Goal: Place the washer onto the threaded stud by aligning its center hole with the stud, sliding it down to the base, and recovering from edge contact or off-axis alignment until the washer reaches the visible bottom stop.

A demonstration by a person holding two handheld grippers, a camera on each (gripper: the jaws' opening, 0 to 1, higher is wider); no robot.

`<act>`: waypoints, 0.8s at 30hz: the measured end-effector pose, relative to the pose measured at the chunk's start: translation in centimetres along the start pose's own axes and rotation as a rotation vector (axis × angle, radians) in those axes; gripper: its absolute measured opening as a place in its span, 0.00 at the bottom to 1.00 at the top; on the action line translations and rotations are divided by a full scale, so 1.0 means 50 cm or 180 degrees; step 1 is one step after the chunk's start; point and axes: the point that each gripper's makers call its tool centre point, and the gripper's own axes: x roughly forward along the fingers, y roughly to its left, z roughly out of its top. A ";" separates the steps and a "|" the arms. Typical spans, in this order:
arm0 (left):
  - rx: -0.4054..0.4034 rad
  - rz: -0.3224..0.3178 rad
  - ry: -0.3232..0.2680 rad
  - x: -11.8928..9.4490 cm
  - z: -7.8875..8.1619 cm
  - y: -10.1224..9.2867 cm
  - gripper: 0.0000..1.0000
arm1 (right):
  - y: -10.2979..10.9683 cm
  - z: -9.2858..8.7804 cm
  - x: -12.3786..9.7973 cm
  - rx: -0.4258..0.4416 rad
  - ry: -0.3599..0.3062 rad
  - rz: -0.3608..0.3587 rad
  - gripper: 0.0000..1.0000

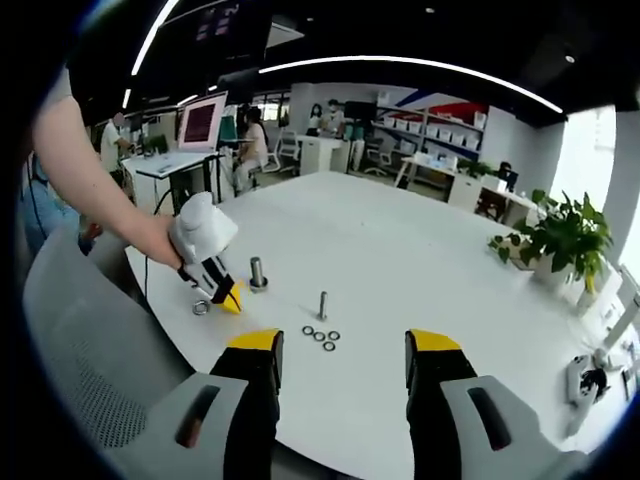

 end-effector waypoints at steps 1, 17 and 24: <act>-0.0011 -0.0004 -0.0022 -0.007 0.002 0.000 0.00 | 0.001 0.000 0.000 -0.0014 -0.0001 0.0007 0.51; -0.1082 0.0096 -0.0974 -0.140 -0.007 0.067 0.00 | -0.001 0.007 -0.002 -0.0078 -0.0047 -0.0029 0.52; -0.1243 0.0071 -0.1040 -0.155 -0.013 0.080 0.00 | -0.008 0.013 -0.005 -0.0053 -0.0090 -0.0097 0.52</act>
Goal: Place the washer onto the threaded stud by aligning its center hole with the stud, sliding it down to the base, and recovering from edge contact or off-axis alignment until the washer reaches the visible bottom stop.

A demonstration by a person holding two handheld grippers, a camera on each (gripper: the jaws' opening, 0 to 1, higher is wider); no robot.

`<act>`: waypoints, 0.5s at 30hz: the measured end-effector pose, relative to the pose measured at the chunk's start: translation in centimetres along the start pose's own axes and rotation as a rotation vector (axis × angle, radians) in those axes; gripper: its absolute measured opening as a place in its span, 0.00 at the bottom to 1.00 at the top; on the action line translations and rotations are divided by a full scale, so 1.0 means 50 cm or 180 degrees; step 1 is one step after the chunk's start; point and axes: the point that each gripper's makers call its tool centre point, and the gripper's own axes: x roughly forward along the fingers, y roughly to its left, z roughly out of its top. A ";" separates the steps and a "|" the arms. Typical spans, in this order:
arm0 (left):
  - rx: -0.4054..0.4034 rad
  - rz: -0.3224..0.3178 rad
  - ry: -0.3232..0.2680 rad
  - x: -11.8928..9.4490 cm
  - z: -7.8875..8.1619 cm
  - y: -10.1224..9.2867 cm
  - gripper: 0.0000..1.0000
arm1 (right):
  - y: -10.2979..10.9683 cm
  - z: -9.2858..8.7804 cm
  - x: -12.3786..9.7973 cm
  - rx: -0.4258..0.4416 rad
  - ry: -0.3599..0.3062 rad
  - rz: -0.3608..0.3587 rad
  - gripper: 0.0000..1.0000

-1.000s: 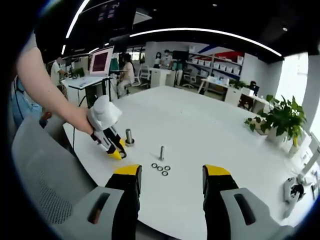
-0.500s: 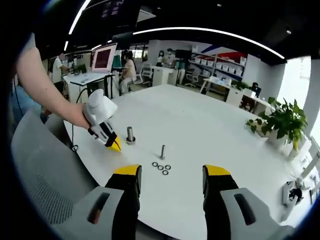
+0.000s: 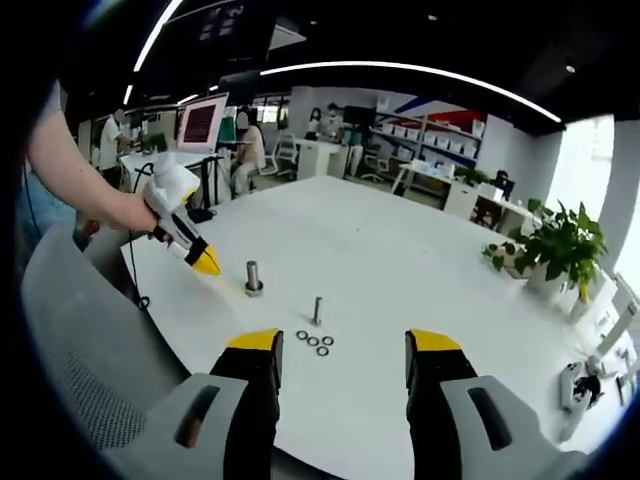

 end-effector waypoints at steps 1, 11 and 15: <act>-0.0001 0.0005 -0.0004 -0.004 0.000 0.000 0.00 | 0.000 0.000 0.000 0.0000 -0.0001 -0.0003 0.52; -0.0004 0.0046 -0.0029 -0.023 -0.011 0.007 0.00 | 0.002 0.001 0.000 -0.0018 0.0002 -0.0002 0.52; -0.0015 0.0050 -0.0046 -0.024 -0.012 0.003 0.00 | 0.004 -0.001 0.000 -0.0031 0.0015 0.0004 0.52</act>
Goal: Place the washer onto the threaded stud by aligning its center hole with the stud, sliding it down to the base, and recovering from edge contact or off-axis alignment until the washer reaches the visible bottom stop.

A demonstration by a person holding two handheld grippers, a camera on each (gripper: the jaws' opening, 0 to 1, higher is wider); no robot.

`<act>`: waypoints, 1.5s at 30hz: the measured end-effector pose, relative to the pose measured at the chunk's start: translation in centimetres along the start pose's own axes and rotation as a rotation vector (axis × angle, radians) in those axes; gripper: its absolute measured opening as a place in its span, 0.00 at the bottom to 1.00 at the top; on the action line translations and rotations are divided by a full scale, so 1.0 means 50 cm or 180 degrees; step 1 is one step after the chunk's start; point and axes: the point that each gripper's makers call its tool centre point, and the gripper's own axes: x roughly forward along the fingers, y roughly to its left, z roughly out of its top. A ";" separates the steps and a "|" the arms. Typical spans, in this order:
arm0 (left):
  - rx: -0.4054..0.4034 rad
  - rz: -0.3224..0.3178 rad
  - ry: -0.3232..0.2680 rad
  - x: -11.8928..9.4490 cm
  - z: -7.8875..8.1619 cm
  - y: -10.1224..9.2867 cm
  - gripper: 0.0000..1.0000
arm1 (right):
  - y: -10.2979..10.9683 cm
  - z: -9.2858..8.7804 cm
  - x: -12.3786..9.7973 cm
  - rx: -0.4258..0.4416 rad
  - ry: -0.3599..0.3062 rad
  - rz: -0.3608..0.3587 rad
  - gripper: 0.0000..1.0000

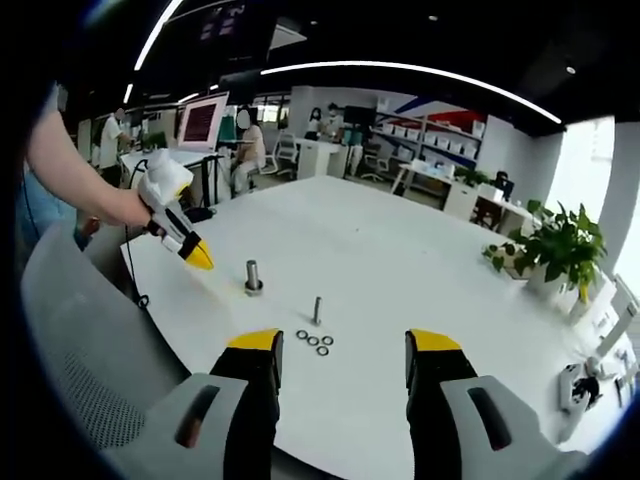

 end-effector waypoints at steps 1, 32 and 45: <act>0.0013 0.0001 0.0004 -0.001 -0.001 -0.001 0.00 | 0.000 0.000 0.000 -0.0005 0.0000 -0.0003 0.52; -0.0220 0.0242 0.0002 -0.071 -0.075 0.026 0.04 | 0.004 -0.001 0.000 -0.0023 0.0010 0.0038 0.52; -0.0371 0.0387 -0.0003 -0.111 -0.134 0.019 0.07 | 0.006 -0.004 0.000 -0.0067 0.0052 0.0040 0.52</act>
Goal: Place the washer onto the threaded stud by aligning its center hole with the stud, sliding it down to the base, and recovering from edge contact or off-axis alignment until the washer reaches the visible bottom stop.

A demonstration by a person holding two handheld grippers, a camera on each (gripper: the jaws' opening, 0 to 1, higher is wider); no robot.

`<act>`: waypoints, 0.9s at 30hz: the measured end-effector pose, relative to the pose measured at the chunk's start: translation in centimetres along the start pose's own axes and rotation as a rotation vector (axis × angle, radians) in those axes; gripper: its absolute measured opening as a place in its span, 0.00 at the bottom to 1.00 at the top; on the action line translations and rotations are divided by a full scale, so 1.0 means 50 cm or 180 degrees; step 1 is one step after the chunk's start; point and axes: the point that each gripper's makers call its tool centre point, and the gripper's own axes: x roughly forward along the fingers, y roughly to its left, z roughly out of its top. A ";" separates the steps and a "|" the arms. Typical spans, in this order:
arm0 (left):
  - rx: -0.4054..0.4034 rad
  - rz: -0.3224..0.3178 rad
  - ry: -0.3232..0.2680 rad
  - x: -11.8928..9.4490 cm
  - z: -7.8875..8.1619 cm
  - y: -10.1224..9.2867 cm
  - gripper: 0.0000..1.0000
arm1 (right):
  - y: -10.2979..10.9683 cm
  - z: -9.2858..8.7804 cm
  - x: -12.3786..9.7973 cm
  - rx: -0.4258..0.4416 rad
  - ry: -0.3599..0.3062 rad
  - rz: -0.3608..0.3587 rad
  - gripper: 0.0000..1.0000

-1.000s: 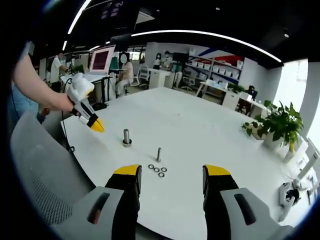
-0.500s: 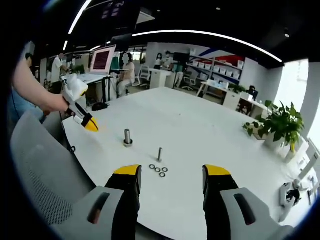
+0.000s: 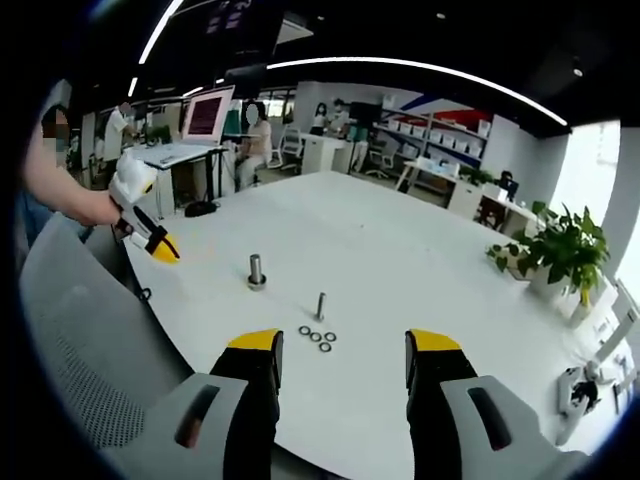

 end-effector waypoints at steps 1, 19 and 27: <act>-0.0027 0.0004 0.0004 -0.003 -0.007 -0.001 0.08 | 0.000 0.000 0.000 -0.0003 -0.0001 -0.0002 0.52; -0.0195 0.0107 0.0140 -0.026 -0.082 0.006 0.12 | 0.001 -0.001 0.002 -0.0081 0.0006 -0.0005 0.52; -0.0189 0.0104 0.0247 -0.040 -0.120 0.006 0.14 | -0.008 -0.002 0.000 -0.0077 -0.0008 -0.0048 0.52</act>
